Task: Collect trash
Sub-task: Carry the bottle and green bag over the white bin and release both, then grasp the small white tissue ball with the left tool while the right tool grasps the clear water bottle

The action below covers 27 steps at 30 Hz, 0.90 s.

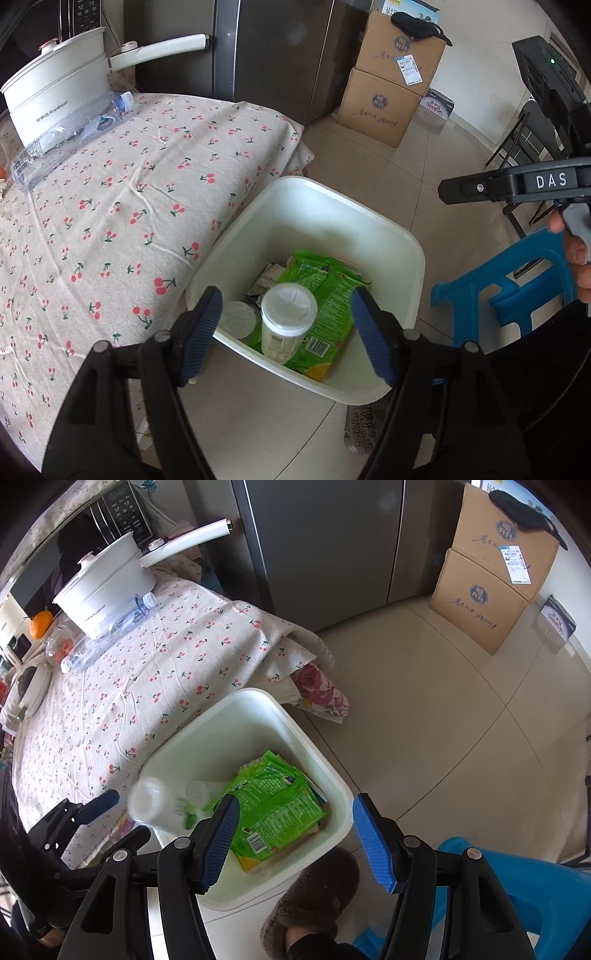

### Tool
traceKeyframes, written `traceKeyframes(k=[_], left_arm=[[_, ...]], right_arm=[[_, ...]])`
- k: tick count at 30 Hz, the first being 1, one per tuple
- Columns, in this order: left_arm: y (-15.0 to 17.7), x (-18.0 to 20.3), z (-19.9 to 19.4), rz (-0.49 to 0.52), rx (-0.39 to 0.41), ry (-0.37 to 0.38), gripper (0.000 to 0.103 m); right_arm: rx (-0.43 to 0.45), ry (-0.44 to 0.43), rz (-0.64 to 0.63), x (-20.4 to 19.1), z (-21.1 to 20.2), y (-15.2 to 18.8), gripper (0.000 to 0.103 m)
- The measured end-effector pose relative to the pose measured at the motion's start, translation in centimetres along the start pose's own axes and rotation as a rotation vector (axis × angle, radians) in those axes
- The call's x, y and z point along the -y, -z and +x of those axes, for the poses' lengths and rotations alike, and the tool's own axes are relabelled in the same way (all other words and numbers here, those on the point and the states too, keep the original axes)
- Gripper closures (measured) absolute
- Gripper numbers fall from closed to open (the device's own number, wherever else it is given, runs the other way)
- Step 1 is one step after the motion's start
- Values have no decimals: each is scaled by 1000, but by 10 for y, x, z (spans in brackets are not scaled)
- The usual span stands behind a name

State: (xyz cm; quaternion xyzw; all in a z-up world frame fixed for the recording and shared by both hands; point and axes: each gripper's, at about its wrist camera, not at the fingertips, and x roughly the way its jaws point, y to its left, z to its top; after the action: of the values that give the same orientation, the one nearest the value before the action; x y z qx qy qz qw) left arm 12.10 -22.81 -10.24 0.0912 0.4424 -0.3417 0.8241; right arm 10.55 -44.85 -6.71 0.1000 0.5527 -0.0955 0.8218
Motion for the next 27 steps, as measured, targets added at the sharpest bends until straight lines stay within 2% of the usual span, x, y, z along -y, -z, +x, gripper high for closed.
traceKeyframes(k=[6,14,21,27], left_arm=[[-2,-8,-5,-26,0,-5,24],[-1,-28,-20,-74,11,-48,18],[2,-55,-41,-137,26,-112,10],[5,-88,-65,-236,38,-190,4]], right_arm=[[4,4,2,0,-2,1,37],[13,1,2,-5,-6,-2,33],[25,-8,-9,-25,-13,-10,28],[51,-35,-11,-56,-21,-24,21]])
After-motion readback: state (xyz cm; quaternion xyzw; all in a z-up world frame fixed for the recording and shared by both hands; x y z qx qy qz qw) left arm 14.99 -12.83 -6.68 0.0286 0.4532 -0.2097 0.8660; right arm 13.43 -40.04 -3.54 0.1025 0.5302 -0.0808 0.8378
